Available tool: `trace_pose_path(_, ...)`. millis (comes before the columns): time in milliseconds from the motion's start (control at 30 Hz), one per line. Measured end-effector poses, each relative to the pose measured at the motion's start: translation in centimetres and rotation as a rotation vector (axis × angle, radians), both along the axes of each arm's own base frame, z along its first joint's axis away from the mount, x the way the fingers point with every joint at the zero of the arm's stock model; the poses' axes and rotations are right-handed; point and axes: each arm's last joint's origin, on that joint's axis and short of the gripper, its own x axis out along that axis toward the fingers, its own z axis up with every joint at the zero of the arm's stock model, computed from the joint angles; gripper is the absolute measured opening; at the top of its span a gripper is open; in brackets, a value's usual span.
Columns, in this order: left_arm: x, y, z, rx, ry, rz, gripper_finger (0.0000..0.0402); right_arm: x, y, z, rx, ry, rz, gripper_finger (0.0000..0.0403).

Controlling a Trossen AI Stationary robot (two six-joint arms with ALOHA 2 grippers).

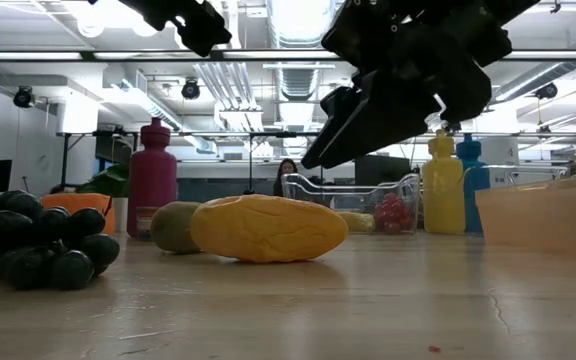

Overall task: Pick & Place Food Item
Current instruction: Put the yellow mango into the left transparent bin

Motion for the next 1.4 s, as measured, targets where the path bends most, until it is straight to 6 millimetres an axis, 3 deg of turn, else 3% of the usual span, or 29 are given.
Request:
trace_pose_path(500,0.0,0.0,0.0,0.0,0.0,0.0,0.0248,1.7,0.5,-2.5,0.055,0.019,-0.014,0.0278)
trace_pose_path(933,0.0,0.0,0.0,-0.001,0.0,0.001,0.0264,2.5,0.8,-3.4,0.093,0.042,0.023,0.0272)
trace_pose_path(1400,0.0,0.0,0.0,-0.001,0.0,0.001,0.0277,1.7,-0.3,-4.6,0.077,0.085,-0.005,0.0271)
